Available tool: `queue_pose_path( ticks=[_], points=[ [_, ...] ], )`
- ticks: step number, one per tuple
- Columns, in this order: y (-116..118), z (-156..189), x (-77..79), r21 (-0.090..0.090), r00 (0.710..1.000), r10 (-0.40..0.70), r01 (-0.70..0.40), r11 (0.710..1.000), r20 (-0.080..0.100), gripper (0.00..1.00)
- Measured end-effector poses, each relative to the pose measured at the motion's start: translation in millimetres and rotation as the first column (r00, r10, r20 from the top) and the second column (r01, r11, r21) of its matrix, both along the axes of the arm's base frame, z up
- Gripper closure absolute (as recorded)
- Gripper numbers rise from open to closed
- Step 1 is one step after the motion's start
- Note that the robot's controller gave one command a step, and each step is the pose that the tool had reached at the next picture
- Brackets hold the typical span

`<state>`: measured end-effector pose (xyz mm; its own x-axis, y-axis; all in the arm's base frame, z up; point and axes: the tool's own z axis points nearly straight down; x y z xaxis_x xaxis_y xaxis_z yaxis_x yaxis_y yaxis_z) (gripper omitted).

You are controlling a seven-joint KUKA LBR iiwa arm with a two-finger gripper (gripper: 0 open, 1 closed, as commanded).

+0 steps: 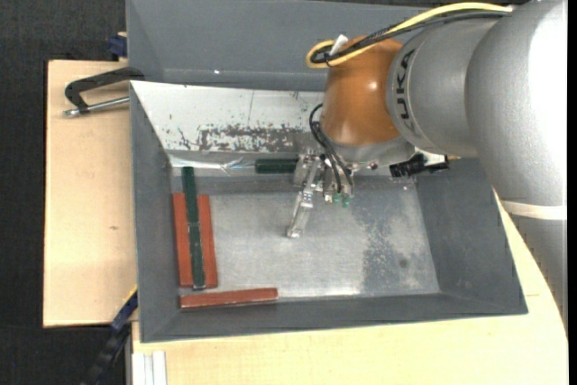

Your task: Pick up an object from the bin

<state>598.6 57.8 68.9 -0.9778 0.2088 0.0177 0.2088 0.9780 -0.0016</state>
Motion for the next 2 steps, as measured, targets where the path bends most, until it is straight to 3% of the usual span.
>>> queue_pose_path(
  ticks=[1, 2],
  points=[
    [-37, 3, -0.8, 0.004, 0.999, -0.047, 0.047, 0.999, 0.003, 0.00],
    [10, 3, -6.6, 0.000, 0.990, -0.140, 0.140, 0.990, 0.018, 1.00]
  ],
)
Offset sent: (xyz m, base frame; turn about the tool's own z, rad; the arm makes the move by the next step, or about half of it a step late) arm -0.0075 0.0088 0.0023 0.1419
